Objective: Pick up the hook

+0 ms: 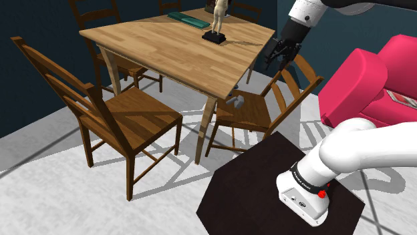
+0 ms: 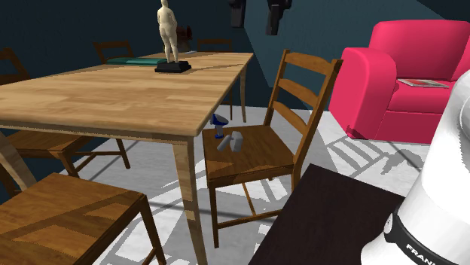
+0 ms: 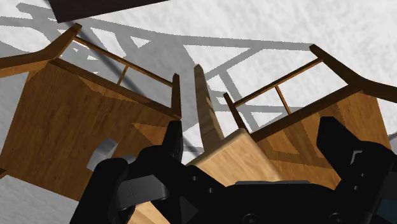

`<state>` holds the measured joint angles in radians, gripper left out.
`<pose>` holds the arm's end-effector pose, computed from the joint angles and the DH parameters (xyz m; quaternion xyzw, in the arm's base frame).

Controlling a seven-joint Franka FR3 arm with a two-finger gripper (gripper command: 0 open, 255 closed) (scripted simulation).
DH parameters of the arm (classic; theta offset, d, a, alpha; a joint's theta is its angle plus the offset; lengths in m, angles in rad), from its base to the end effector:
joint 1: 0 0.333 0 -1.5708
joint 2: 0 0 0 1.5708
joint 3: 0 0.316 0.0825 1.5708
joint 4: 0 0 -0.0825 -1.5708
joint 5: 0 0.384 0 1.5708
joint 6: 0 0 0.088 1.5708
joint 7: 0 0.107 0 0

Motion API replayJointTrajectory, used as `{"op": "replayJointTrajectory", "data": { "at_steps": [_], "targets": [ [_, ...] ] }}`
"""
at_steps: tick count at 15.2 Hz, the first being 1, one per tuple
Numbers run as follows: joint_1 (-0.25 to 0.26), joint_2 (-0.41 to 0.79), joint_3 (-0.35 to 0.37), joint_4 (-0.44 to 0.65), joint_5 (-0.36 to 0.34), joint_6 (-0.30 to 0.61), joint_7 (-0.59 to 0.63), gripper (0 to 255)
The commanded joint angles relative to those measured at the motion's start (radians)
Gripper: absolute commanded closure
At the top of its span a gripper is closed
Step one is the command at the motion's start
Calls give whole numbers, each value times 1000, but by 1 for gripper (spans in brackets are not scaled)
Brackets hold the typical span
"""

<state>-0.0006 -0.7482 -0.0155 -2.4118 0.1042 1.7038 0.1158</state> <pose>0.3278 0.0035 0.5645 -0.9957 0.0697 -0.0170 0.0580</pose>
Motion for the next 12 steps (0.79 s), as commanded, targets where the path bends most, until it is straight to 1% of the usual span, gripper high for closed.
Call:
{"op": "replayJointTrajectory", "data": {
  "at_steps": [1,7,12],
  "targets": [
    [0,0,0,0,0,0,0,0],
    [-33,75,-70,-111,-29,210,-85,0],
    [-54,184,-133,-164,-39,393,-162,0]
  ]
}}
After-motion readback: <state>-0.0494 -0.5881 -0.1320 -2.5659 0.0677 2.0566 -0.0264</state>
